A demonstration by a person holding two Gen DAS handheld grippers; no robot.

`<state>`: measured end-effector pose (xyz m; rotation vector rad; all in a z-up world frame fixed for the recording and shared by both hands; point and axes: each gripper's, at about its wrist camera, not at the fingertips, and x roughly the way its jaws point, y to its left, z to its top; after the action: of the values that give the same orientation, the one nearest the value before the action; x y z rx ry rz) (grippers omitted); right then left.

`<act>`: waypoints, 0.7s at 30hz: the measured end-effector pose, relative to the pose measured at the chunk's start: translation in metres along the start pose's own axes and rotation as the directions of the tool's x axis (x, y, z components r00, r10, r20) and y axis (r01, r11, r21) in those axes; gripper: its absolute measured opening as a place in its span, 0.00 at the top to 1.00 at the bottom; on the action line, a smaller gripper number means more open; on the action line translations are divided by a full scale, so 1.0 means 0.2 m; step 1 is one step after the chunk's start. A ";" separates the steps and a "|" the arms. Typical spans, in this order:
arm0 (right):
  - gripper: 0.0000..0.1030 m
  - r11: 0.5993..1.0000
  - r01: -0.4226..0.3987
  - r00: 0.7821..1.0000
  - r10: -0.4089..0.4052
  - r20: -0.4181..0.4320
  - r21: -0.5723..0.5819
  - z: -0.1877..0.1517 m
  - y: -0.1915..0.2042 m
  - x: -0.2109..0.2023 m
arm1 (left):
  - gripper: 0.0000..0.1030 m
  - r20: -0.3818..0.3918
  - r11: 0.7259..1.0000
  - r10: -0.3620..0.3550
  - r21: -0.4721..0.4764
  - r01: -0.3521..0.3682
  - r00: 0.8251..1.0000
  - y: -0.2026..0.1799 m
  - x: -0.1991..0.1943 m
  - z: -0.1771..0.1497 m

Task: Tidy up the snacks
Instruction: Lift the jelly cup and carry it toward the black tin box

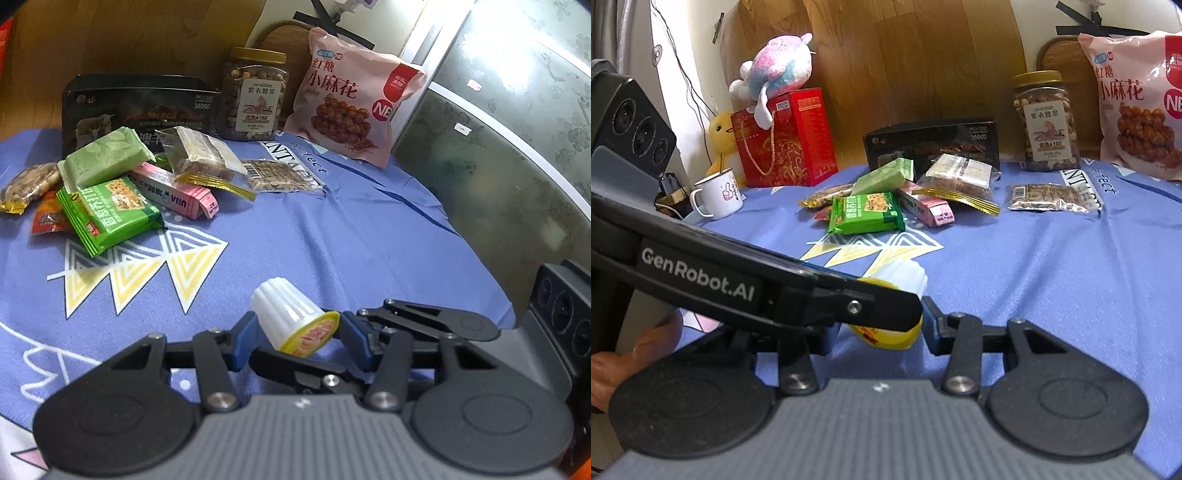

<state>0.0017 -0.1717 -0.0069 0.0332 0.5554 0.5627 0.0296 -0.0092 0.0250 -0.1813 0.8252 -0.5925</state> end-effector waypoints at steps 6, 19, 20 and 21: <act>0.51 1.000 0.007 1.000 -0.006 -0.022 0.007 -0.01 0.00 0.04 | 0.51 -0.015 1.000 0.008 -0.030 -0.008 1.000 0.04 0.03 -0.01; 0.55 1.000 0.016 1.000 -0.016 -0.003 0.021 -0.04 0.00 -0.01 | 0.61 -0.021 1.000 0.025 0.001 -0.025 0.999 0.02 0.03 -0.03; 0.55 1.000 0.020 1.000 -0.020 0.000 0.018 -0.05 0.00 -0.01 | 0.61 -0.020 1.000 0.028 0.002 -0.028 0.999 0.02 0.02 -0.03; 0.55 1.000 0.022 1.000 -0.022 0.003 0.017 -0.05 0.00 -0.01 | 0.61 -0.019 1.000 0.028 0.002 -0.028 0.999 0.01 0.02 -0.02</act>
<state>-0.0045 -0.1732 -0.0139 0.0442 0.5564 0.5360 0.0293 -0.0085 0.0186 -0.1626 0.8440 -0.5692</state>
